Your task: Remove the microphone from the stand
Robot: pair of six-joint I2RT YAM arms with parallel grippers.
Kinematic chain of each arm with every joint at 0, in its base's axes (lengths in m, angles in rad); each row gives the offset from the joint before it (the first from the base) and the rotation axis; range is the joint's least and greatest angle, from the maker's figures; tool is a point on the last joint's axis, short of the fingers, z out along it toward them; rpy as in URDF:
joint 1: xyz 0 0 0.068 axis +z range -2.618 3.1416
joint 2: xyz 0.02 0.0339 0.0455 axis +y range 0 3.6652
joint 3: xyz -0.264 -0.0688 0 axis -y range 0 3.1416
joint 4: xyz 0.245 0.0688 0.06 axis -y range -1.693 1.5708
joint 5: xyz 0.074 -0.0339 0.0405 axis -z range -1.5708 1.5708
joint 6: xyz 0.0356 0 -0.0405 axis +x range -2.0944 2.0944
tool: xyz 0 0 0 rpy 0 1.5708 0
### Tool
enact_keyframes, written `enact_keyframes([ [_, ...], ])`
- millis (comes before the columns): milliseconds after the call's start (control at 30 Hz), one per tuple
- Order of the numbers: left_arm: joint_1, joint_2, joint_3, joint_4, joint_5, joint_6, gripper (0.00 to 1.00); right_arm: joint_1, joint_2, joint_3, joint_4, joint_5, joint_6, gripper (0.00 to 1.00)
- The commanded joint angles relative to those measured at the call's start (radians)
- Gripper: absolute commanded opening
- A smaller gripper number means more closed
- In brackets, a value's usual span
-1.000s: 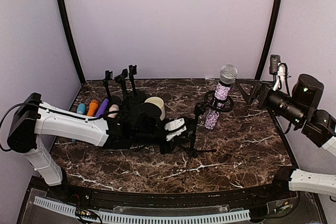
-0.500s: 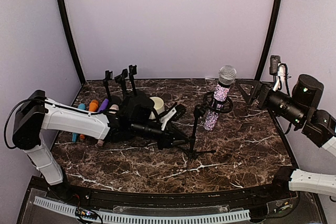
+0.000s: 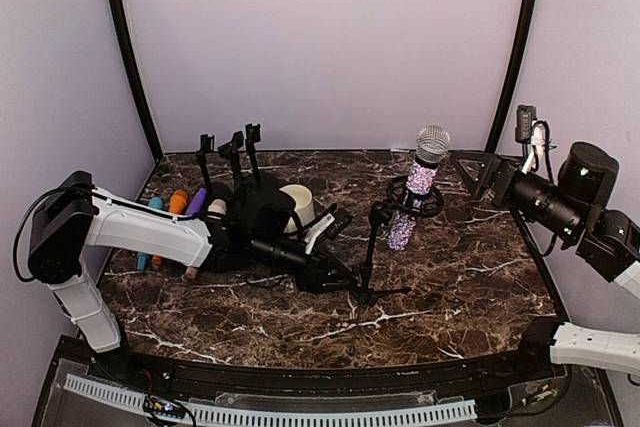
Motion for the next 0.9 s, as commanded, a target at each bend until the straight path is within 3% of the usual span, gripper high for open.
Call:
enact_keyframes([
  [0, -0.004, -0.083, -0.019, -0.068, -0.026, 0.063, 0.48, 0.002, -0.014, 0.002, 0.015, 0.012, 0.006, 0.99],
  [267, -0.018, -0.223, -0.051, -0.078, -0.158, 0.258, 0.54, 0.003, -0.033, -0.010, 0.021, 0.014, 0.010, 0.99],
  [400, -0.105, -0.261, -0.039, -0.131, -0.386, 0.479, 0.54, 0.003, -0.032, -0.009, 0.025, 0.012, 0.010, 0.99],
  [633, -0.190, -0.230, -0.019, -0.120, -0.642, 0.674, 0.52, 0.003, -0.027, -0.004, 0.027, 0.013, 0.008, 0.99],
  [867, -0.243, -0.128, 0.031, -0.114, -0.752, 0.800, 0.51, 0.003, -0.024, -0.002, 0.022, 0.014, 0.006, 0.99],
])
